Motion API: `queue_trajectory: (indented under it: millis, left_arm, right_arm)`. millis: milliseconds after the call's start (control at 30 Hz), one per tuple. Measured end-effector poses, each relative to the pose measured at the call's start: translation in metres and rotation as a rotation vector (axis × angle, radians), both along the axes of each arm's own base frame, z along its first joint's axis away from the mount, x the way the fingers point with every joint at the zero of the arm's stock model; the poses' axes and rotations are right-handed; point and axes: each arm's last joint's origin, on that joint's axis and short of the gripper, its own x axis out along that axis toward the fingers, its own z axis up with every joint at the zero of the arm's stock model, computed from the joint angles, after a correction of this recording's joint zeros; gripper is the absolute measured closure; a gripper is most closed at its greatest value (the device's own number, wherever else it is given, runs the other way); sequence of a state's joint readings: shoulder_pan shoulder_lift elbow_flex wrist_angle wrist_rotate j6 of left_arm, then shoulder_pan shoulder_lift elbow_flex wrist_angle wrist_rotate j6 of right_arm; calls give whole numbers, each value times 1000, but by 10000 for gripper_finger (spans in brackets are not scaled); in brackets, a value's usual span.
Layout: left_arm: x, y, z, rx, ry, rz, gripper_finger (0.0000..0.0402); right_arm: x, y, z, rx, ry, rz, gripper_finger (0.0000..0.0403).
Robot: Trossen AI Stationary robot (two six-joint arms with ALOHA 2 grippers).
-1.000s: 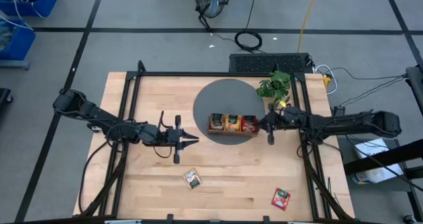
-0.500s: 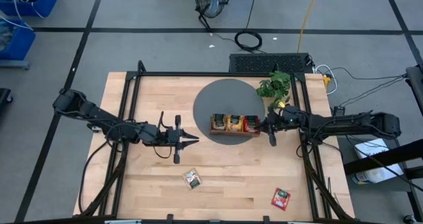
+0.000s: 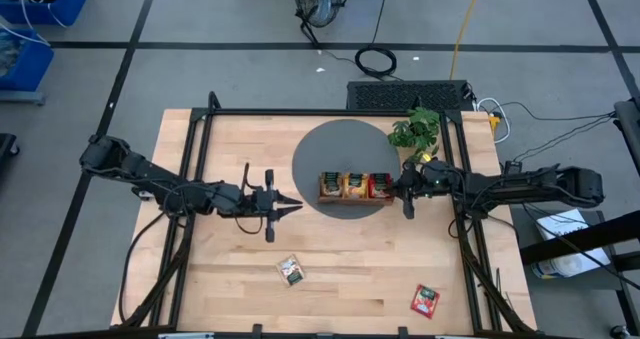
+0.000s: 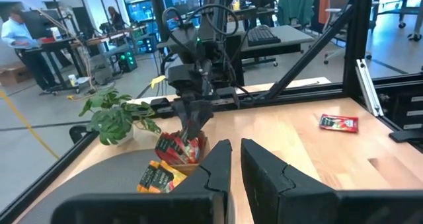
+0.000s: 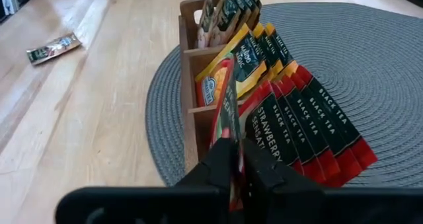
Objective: Pick & Place Tea
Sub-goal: Put the red tea bag into the right section of the wooden organiser
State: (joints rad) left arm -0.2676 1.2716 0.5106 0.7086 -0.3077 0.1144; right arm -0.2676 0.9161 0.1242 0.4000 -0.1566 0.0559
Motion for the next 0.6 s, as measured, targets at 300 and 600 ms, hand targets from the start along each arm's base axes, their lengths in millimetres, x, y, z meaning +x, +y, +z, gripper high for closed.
queue_trajectory:
  millis: [300, 600]
  left_arm:
    - [0, 0, 0, -10, 2, 1, 360]
    - [0, -1, -1, -19, 11, -2, 360]
  right_arm:
    - [1, -1, 2, -9, -23, -36, 329]
    - [2, -4, 5, -81, -44, -93, 246]
